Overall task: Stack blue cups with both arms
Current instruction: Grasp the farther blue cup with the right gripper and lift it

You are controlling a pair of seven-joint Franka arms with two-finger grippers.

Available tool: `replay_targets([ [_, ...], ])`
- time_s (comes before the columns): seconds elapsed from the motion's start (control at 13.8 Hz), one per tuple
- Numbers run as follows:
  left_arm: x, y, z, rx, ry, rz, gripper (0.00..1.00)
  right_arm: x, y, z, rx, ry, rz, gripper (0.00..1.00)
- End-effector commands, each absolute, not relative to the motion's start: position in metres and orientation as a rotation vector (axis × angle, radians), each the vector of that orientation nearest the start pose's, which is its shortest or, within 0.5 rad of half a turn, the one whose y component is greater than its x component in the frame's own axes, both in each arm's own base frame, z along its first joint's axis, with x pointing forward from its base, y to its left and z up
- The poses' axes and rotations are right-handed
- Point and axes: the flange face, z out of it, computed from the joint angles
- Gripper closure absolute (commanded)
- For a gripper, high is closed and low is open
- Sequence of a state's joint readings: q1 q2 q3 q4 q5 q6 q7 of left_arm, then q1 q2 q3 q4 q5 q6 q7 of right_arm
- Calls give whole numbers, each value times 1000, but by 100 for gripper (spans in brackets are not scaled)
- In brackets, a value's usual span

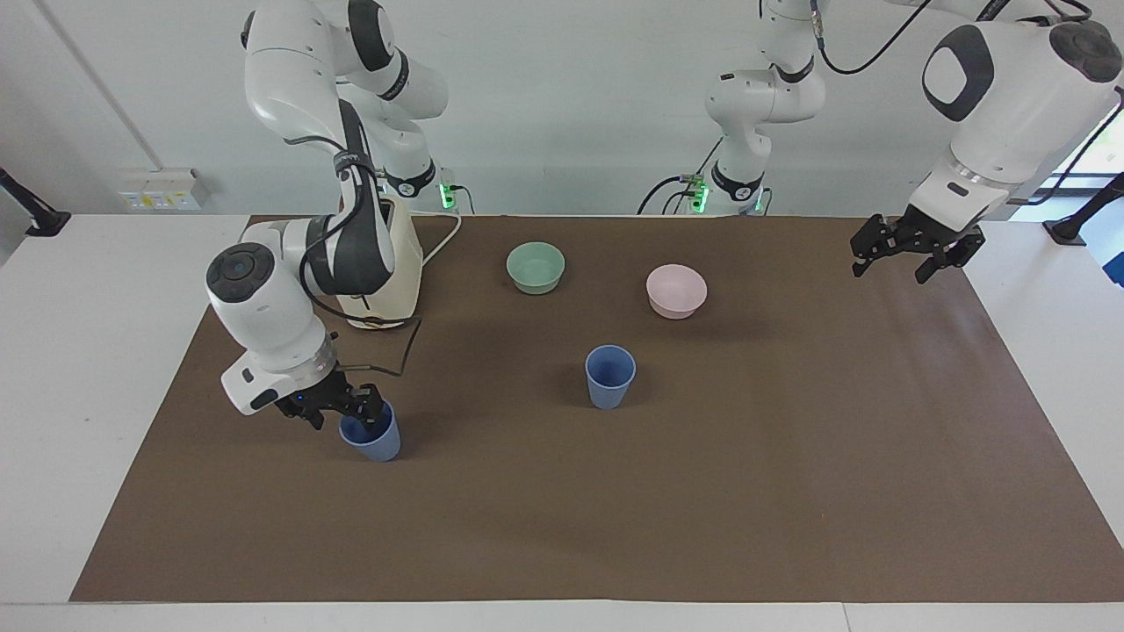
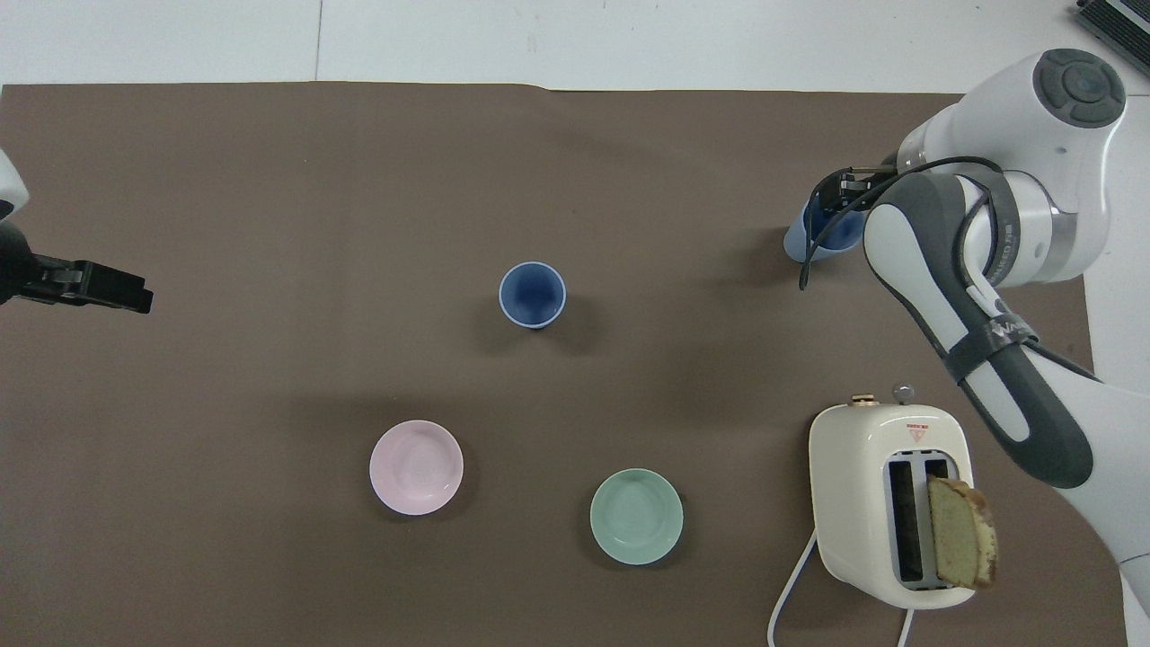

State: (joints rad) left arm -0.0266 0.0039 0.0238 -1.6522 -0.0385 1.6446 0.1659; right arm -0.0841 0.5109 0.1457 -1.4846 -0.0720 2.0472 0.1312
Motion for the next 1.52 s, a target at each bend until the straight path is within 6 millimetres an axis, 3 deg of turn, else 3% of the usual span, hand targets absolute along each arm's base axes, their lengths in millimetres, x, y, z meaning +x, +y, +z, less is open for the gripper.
replay_targets([
  [0.0,553,-1,627,-3132,279,36,0,698,22,382,-3145,120,-101,25],
  [0.07,549,-1,635,-3129,276,63,0,698,22,381,-3145,120,-99,31],
  [0.22,543,0,643,-3130,276,73,0,698,21,382,-3145,124,-101,52],
  [0.29,536,-1,656,-3133,263,15,0,698,22,382,-3144,122,-101,66],
  [0.43,534,-2,658,-3135,265,9,0,698,22,383,-3142,129,-98,96],
  [0.51,533,-7,656,-3133,287,28,0,698,22,383,-3138,150,-98,100],
  [0.72,533,-9,656,-3134,292,26,0,698,23,387,-3137,179,-103,100],
  [1.01,534,-10,658,-3139,286,11,0,687,39,446,-3131,188,-179,100],
  [1.3,530,-8,666,-3145,281,-7,0,652,116,515,-3130,112,-192,100],
  [1.45,528,-11,665,-3143,295,8,0,632,159,538,-3124,124,-201,100],
])
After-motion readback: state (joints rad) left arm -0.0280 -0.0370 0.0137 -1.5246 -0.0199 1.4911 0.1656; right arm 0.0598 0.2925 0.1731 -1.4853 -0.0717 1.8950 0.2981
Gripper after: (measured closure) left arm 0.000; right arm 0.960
